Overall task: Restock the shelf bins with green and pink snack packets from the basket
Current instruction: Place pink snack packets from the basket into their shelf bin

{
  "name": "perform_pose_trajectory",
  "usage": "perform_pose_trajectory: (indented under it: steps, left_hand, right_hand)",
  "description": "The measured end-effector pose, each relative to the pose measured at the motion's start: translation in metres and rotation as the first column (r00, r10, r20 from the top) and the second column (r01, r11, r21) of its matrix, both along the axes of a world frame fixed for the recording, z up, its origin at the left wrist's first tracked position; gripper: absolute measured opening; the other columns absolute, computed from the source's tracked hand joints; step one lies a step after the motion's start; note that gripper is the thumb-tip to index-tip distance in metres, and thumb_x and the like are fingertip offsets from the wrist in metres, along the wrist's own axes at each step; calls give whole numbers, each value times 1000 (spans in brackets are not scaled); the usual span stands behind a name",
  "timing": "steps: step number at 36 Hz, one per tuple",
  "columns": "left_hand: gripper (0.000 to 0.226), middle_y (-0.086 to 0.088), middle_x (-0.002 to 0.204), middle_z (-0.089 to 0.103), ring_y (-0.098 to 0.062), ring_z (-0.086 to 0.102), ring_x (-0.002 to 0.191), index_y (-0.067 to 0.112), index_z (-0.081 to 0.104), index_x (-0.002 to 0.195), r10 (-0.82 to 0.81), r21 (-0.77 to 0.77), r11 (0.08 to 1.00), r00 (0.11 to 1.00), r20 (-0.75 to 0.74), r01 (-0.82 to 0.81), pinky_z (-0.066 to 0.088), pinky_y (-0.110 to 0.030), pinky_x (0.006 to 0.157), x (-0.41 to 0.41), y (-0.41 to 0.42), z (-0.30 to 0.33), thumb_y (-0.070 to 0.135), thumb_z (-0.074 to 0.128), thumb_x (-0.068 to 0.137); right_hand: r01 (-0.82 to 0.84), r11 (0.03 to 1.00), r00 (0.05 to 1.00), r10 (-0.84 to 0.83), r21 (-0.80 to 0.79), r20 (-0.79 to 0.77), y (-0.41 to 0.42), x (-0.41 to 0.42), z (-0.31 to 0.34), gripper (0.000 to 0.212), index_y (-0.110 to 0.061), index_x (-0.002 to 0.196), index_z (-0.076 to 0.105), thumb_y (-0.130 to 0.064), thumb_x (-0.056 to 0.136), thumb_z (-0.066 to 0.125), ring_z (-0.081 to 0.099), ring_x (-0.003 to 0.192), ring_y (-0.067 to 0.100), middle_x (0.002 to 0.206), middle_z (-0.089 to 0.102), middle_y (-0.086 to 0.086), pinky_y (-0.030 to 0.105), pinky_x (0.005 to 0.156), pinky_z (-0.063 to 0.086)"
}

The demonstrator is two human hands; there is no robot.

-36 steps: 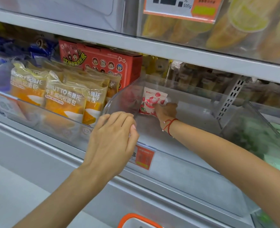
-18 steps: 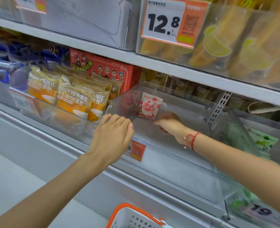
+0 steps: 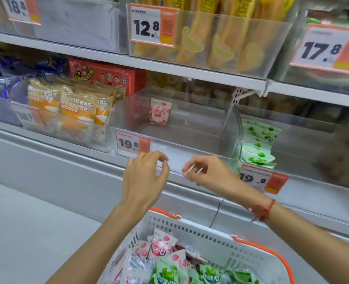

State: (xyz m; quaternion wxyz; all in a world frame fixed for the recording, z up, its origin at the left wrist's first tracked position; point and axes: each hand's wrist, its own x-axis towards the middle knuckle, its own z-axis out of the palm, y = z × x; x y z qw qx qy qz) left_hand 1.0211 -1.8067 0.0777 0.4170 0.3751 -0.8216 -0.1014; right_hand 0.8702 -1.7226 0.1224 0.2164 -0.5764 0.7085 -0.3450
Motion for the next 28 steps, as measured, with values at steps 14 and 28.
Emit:
perform_pose_trajectory:
  steps: [14,28]
  left_hand:
    - [36,2,136,52,-20,50,122,26,51,131,-340,498,866,683,646,-40,43,-35,97,12,40,-175,32,43,96]
    - [43,13,138,48,-12,35,133,36,52,130,-444,594,804,683,580,18,26,-35,110,35,40,-228,48,58,89]
  right_hand:
    - [-16,814,1000,23,580,-4,62,8,-193,37,-13,126,53,-27,92,57,56,98,16,121,58,6,29,88,47]
    - [117,842,993,-108,526,-48,72,35,-265,24,-30,103,50,-34,86,65,48,114,15,121,46,-4,26,86,40]
